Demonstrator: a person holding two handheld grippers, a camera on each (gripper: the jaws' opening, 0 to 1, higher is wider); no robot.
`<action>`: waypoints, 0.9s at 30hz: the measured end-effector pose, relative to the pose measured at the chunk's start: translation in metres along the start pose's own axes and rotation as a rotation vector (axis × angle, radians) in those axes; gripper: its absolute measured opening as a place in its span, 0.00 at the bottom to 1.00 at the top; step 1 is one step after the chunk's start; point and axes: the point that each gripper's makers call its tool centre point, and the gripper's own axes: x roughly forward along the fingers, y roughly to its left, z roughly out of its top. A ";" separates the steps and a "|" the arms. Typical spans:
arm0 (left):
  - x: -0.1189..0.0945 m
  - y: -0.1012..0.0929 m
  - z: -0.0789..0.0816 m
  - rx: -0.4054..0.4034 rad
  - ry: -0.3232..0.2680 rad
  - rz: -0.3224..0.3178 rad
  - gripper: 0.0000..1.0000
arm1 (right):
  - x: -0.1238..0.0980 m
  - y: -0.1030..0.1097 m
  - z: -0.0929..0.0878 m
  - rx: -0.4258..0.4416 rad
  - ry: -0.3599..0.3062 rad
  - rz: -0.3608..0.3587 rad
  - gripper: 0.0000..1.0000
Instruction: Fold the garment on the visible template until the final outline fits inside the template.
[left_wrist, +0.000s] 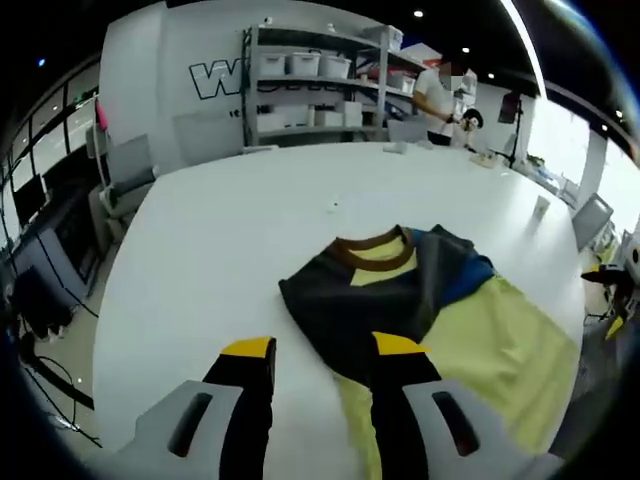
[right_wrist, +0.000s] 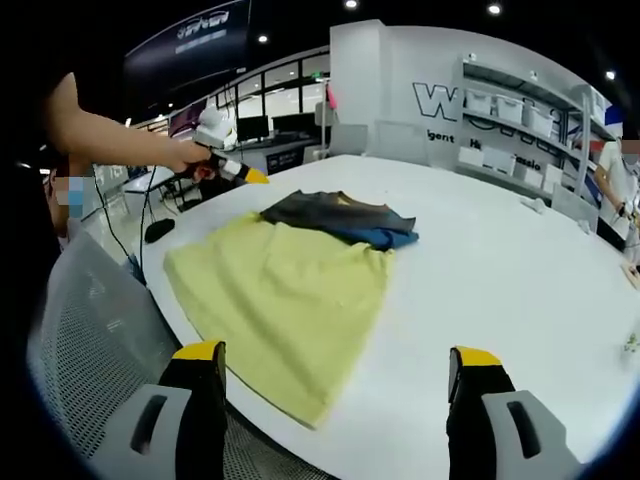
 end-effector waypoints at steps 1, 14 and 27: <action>-0.005 -0.003 -0.002 0.004 -0.003 -0.003 0.40 | 0.000 0.000 0.000 0.001 -0.001 0.001 0.91; -0.048 -0.022 -0.018 0.026 -0.051 -0.022 0.54 | 0.000 -0.001 0.003 0.009 -0.020 0.004 0.95; -0.076 -0.052 -0.049 0.091 -0.053 -0.065 0.71 | 0.001 0.002 0.003 -0.002 -0.014 0.019 0.98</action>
